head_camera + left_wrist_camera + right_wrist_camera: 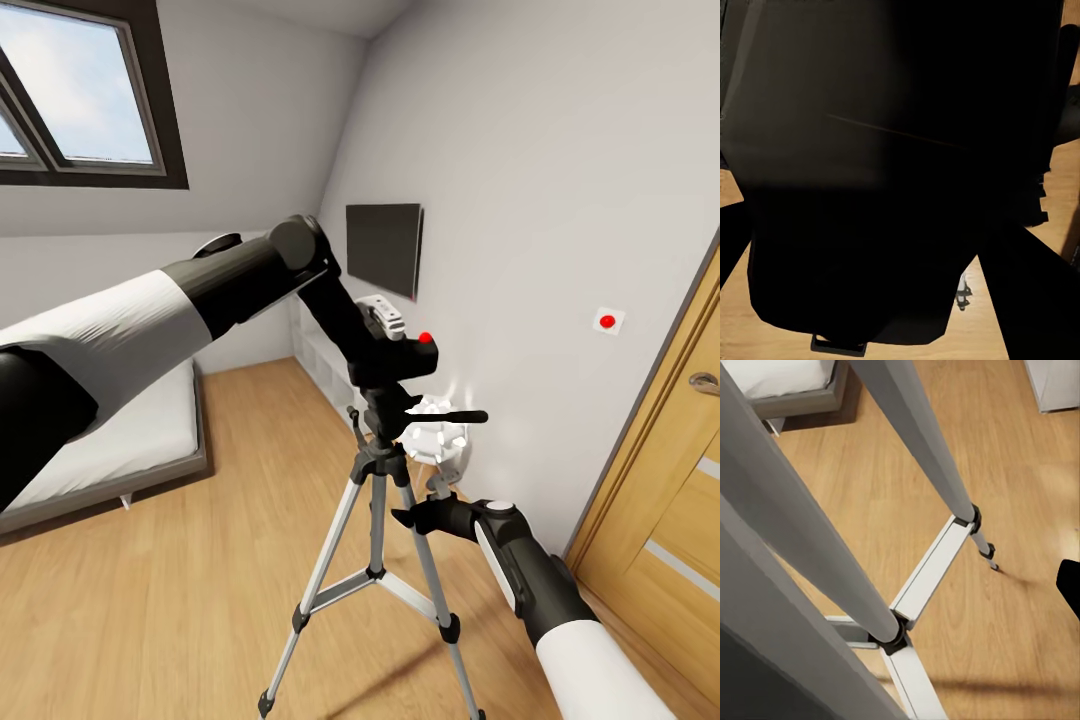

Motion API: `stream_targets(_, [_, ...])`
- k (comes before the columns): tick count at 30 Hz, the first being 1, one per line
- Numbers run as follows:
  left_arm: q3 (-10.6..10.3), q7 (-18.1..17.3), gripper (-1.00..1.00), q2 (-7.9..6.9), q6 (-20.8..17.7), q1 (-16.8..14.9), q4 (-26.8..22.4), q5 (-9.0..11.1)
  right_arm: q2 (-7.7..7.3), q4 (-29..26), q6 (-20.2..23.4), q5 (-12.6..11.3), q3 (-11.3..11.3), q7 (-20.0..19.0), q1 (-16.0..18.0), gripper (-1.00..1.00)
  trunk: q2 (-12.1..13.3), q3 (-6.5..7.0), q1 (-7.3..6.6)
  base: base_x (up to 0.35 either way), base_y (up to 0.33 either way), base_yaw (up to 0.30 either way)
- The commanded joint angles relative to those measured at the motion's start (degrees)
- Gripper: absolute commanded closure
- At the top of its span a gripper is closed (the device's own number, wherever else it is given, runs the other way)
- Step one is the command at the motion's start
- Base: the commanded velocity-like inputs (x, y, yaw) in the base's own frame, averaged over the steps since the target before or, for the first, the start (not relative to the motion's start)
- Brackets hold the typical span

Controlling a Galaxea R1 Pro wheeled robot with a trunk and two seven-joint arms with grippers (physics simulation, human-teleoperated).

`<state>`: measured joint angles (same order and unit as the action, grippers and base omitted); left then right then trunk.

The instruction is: Attach the digital camera to the camera tripod in the bedroom.

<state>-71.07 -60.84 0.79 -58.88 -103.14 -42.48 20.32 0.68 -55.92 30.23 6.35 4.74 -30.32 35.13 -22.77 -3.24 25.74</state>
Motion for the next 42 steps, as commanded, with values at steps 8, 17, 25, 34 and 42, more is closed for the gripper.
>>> stream_targets(8, [-0.12, -0.23, 1.0, -0.04, -0.18, -1.2, 0.09, 0.07, 0.02, -0.07, 0.18, 0.62, -0.07, -0.35, 0.11, -1.0, -0.14, -0.14, 0.04, 0.0, 0.0, 0.0])
stream_targets(17, [-0.12, -0.23, 1.0, 0.0, -0.18, -1.6, 0.11, 0.06, 0.02, -0.07, 0.18, 0.6, -0.04, -0.35, 0.11, -1.0, -0.14, -0.14, 0.04, 0.0, 0.0, 0.0])
stream_targets(25, [-0.12, -0.24, 1.0, 0.0, -0.18, -1.62, 0.11, 0.06, 0.02, -0.07, 0.18, 0.6, -0.07, -0.35, 0.11, -1.0, -0.14, -0.14, 0.04, 0.0, 0.0, 0.0])
stream_targets(34, [-0.12, -0.22, 1.0, 0.0, -0.18, -1.62, 0.11, 0.02, 0.02, -0.07, 0.18, 0.61, -0.02, -0.35, 0.19, -1.0, -0.14, -0.14, 0.04, 0.0, 0.0, 0.0])
stream_targets(42, [-0.12, -0.25, 1.0, 0.0, -0.18, -1.62, 0.11, 0.0, 0.02, -0.07, 0.18, 0.61, -0.04, -0.35, 0.2, -1.0, -0.14, -0.14, 0.04, 0.0, 0.0, 0.0])
